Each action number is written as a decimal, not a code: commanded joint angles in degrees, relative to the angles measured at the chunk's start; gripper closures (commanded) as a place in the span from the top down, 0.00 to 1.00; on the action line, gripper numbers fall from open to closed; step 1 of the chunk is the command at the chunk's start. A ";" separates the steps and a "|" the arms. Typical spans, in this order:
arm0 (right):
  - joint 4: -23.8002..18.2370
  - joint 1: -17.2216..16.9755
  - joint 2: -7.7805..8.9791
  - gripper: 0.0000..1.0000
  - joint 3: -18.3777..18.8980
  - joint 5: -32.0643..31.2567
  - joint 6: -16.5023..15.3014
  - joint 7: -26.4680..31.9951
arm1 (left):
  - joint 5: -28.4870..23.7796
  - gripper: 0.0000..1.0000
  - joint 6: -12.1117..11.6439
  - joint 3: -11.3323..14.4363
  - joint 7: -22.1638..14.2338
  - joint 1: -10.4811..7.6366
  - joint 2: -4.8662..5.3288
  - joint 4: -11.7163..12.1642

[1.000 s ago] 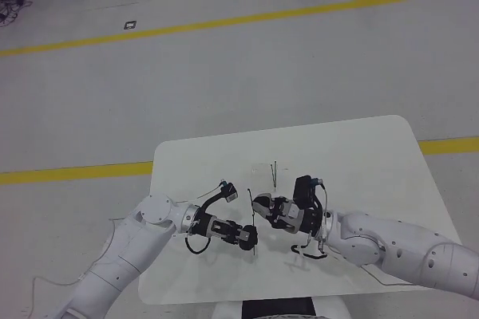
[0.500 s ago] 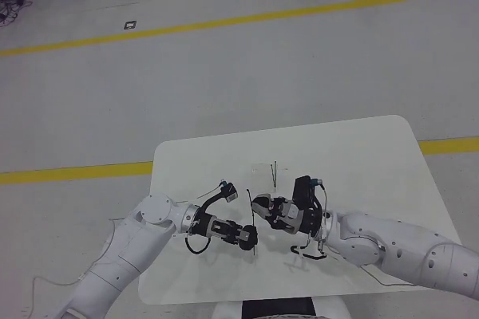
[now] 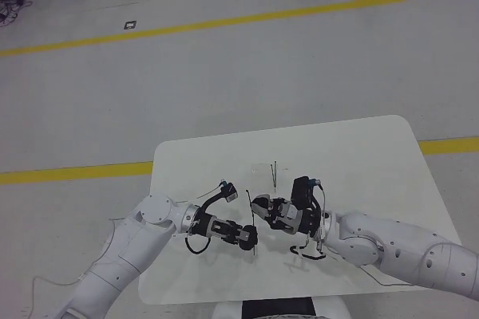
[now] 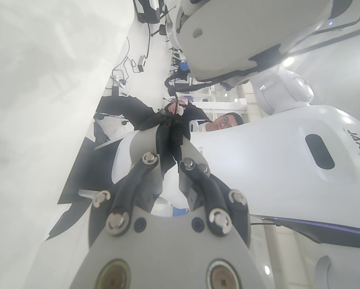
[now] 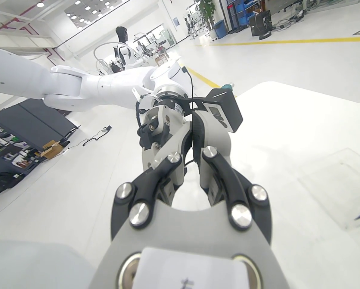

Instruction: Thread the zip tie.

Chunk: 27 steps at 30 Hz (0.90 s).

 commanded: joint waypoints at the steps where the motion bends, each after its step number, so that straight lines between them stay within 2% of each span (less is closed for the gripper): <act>1: 0.05 -0.03 -0.04 0.00 0.00 0.06 0.00 -0.04 | 0.07 0.00 0.08 0.04 0.38 0.05 -0.02 -0.08; 3: 0.16 -0.06 -0.08 0.00 0.00 0.11 0.00 -0.19 | 0.91 0.00 0.50 0.39 2.01 0.31 -0.05 -1.02; 6: 0.32 -0.08 -0.13 0.00 0.00 0.14 0.00 -0.34 | 1.18 0.00 0.63 0.47 2.23 0.39 0.03 -1.42; 27: -0.15 -0.45 0.33 0.00 0.36 -0.55 0.00 -1.84 | 0.43 0.00 0.01 0.22 2.63 0.79 0.56 -1.34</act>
